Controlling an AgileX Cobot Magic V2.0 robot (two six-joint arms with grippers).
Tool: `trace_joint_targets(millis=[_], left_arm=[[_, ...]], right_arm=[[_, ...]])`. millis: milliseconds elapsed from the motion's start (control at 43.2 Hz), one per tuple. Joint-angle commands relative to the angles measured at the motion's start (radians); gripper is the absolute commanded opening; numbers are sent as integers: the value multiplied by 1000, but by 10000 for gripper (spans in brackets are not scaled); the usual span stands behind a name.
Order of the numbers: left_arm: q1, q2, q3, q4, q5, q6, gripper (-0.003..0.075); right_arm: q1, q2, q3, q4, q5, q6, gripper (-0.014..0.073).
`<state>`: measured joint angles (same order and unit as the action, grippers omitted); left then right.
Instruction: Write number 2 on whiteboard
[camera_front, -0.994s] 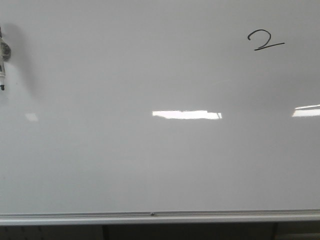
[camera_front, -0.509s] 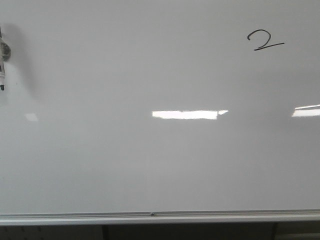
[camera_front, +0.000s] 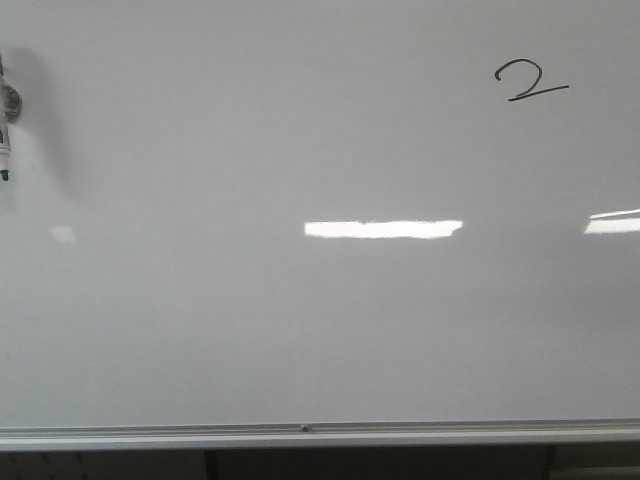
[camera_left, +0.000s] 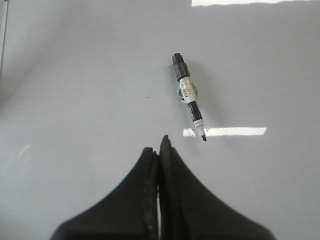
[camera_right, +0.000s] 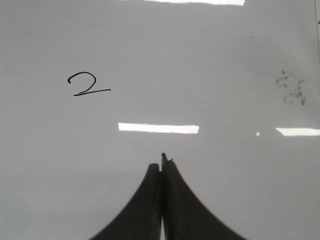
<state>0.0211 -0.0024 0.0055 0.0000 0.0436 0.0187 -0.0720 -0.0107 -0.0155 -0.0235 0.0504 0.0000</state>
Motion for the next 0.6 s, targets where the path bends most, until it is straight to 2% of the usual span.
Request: trace_joint_targets(millis=[0, 578], left_arm=[[-8, -30, 34, 0, -81, -11, -20], [-8, -28, 34, 0, -81, -11, -20]], right_arm=[[-6, -18, 1, 3, -112, 0, -66], [-1, -18, 38, 3, -130, 0, -66]])
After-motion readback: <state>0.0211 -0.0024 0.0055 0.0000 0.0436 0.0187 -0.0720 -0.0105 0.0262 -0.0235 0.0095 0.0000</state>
